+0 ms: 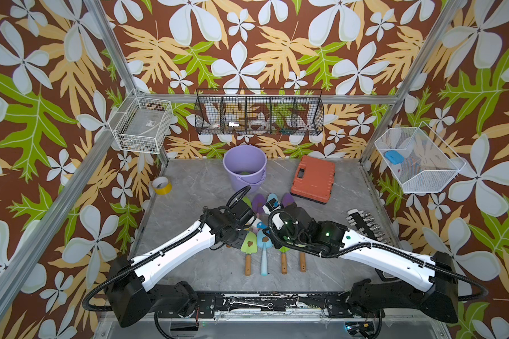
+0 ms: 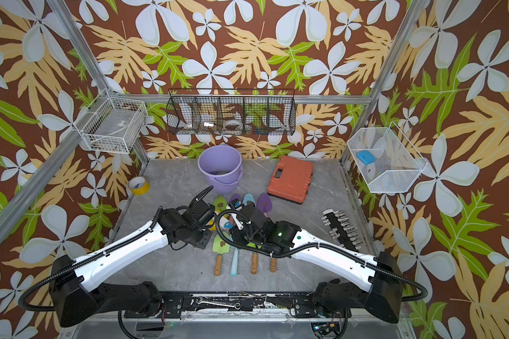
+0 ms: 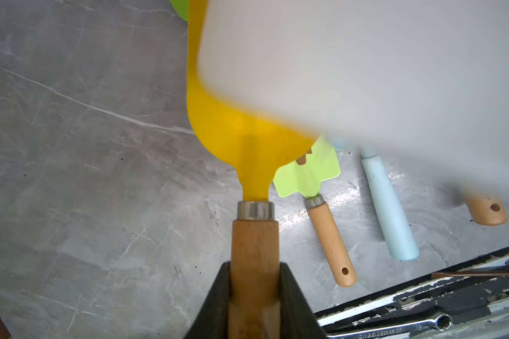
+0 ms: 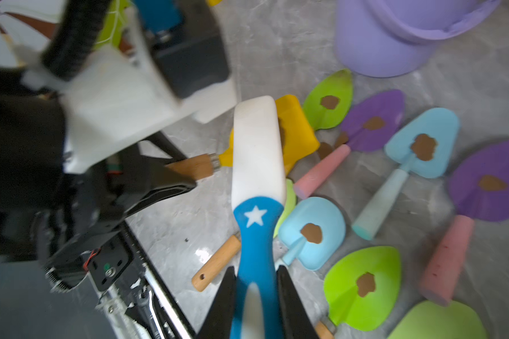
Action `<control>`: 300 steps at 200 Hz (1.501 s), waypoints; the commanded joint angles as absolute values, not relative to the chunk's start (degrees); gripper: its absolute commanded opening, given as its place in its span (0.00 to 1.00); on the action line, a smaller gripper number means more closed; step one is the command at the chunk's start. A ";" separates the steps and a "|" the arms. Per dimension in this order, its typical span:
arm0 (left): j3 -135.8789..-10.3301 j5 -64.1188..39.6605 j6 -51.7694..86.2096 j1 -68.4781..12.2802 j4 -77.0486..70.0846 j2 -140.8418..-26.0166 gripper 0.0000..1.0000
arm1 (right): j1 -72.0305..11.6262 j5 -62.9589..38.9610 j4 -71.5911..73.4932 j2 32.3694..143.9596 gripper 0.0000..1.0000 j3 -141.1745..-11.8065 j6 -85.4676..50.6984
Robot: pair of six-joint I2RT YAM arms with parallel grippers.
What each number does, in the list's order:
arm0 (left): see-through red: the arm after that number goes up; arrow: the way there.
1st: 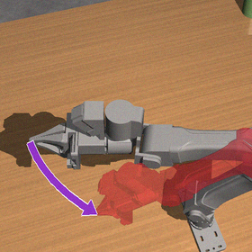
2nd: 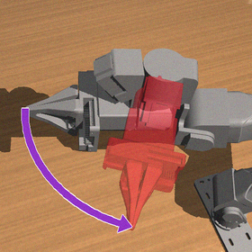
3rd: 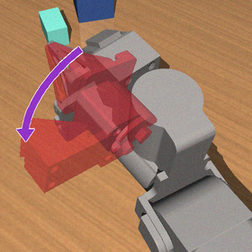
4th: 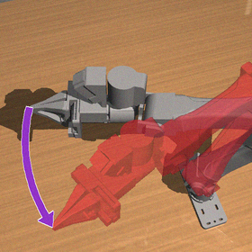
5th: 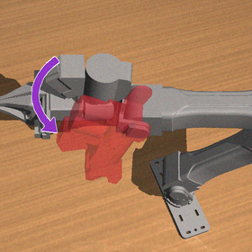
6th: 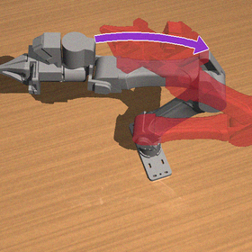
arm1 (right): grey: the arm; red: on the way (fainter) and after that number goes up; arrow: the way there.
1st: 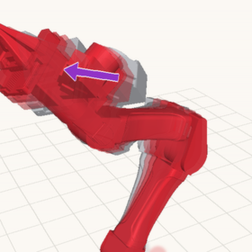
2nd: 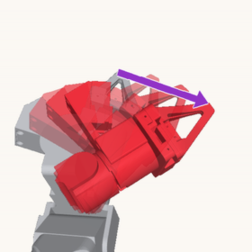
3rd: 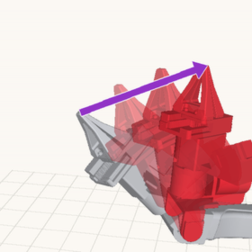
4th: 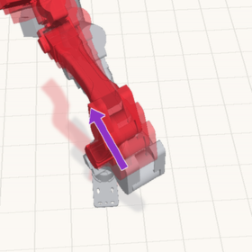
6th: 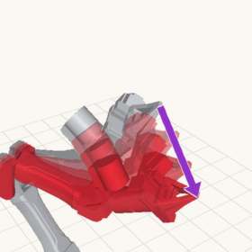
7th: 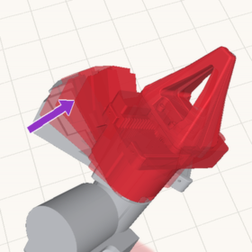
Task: Brush the soil off the hand trowel and place it into the bucket
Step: Brush off the soil from the hand trowel.
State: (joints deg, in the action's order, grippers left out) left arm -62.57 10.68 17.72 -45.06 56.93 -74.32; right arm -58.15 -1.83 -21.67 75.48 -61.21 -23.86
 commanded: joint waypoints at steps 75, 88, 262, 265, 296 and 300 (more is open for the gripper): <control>-61.40 10.72 17.57 -44.08 56.65 -72.12 0.00 | -53.17 3.62 -23.13 77.67 0.00 -61.89 -24.96; -61.09 10.85 17.62 -44.06 56.28 -71.89 0.00 | -53.78 0.70 -18.72 75.00 0.00 -60.33 -25.48; -63.84 10.51 18.23 -43.51 55.32 -72.54 0.00 | -49.24 -2.91 -16.24 73.03 0.00 -59.19 -27.88; -63.82 10.30 18.47 -43.49 54.99 -72.46 0.00 | -49.22 -3.02 -15.97 72.94 0.00 -59.12 -28.01; -62.40 8.51 20.03 -43.51 52.92 -72.08 0.00 | -49.94 -5.17 -13.40 72.89 0.00 -57.86 -28.65; -62.17 8.59 20.10 -43.51 52.99 -72.20 0.00 | -50.36 -5.43 -13.44 73.28 0.00 -57.92 -28.65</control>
